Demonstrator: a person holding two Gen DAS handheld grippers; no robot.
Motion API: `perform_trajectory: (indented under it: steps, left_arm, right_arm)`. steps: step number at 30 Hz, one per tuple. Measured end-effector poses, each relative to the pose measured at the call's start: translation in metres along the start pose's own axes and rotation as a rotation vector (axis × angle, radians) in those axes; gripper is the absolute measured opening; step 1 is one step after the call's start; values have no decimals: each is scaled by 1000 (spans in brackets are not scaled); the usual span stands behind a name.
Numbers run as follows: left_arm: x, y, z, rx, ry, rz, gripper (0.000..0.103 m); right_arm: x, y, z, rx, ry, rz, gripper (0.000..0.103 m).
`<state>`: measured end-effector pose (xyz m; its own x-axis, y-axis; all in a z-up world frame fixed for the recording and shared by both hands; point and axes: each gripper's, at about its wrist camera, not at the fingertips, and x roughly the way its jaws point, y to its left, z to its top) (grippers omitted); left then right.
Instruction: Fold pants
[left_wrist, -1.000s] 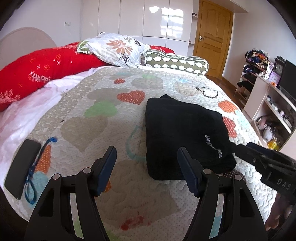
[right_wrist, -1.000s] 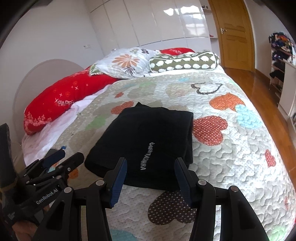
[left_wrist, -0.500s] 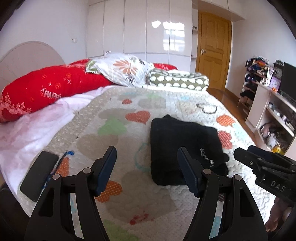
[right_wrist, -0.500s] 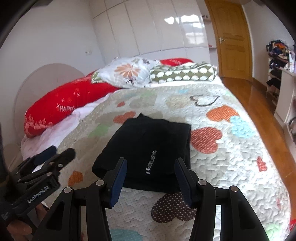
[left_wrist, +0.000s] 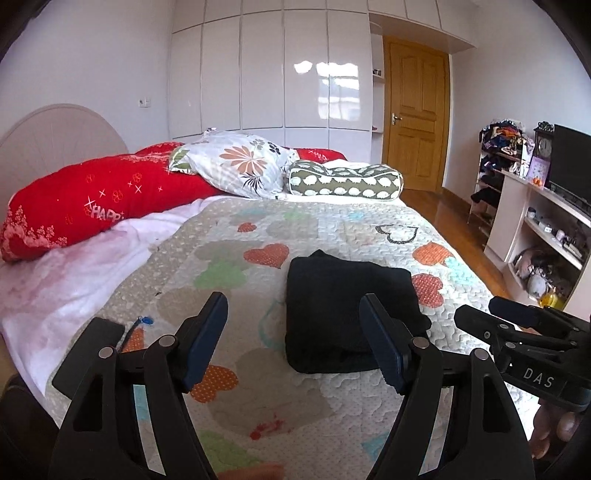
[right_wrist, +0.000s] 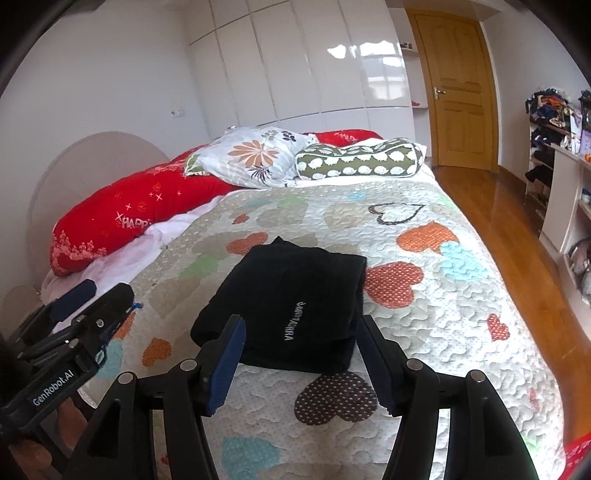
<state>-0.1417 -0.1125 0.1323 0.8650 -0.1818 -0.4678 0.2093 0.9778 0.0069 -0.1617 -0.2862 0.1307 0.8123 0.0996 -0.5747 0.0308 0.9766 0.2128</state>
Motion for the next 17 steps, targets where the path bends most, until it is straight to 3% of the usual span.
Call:
perform_trajectory:
  steps: [17]
  left_arm:
    - [14,-8,-4,6,40,-27,75]
  right_arm:
    - [5,-15,1,28,12,-10,61]
